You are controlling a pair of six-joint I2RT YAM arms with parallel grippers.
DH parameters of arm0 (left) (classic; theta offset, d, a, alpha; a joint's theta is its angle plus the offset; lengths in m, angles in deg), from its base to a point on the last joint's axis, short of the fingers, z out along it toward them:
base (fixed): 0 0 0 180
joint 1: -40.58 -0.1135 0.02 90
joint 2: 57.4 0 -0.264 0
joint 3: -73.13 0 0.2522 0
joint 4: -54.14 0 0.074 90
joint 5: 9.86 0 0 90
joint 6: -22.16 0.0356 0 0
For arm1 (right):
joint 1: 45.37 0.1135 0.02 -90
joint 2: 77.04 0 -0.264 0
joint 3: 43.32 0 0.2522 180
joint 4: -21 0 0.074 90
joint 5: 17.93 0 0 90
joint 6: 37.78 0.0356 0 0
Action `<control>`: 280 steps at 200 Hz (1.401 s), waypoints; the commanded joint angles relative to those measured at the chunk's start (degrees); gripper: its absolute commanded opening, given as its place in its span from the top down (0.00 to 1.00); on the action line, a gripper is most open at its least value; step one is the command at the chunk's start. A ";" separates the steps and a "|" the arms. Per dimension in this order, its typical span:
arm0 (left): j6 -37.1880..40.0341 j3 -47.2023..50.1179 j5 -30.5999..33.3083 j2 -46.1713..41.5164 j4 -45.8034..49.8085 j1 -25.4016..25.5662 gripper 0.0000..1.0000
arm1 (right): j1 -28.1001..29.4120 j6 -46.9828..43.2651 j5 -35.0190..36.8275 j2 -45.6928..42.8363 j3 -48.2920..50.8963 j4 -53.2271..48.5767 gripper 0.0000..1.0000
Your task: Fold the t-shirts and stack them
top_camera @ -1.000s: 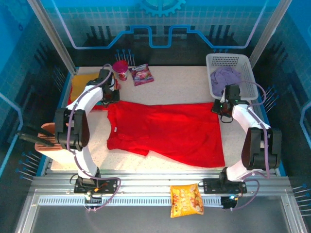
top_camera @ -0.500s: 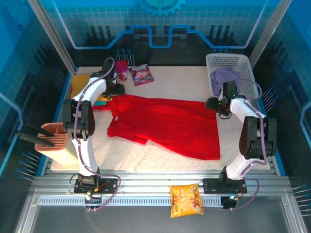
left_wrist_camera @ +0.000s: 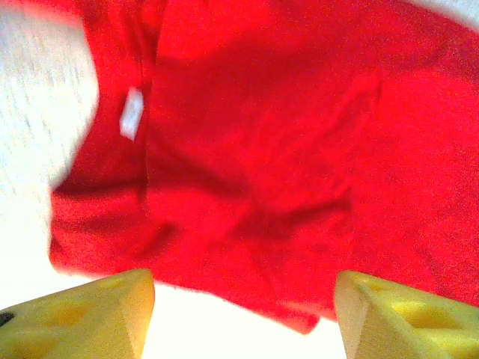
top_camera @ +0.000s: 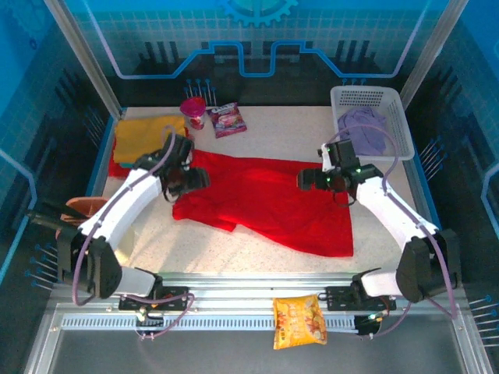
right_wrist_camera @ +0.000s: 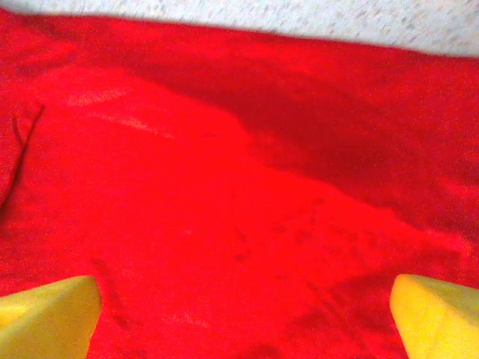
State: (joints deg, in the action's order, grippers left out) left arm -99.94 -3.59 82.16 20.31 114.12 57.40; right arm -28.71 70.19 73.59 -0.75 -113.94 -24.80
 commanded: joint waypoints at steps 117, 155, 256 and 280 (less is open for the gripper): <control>-61.89 22.93 11.33 -2.26 -17.54 26.43 0.56 | 4.42 5.75 0.06 -8.49 9.33 0.48 0.00; -62.64 23.50 11.79 1.71 -22.84 26.05 0.54 | 4.22 5.05 0.53 -8.35 9.68 -0.05 0.00; -65.03 25.17 18.33 6.47 -25.91 25.03 0.73 | 4.05 4.87 -0.11 -8.18 9.57 -0.40 0.00; -64.69 24.86 19.11 7.19 -24.35 25.07 0.88 | 3.99 4.70 -0.33 -8.19 9.89 -0.47 0.00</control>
State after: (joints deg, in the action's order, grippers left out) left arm -164.07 20.47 98.42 26.41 88.02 82.73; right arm -25.06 75.11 74.38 -8.20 -104.74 -24.49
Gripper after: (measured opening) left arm 0.200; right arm 0.996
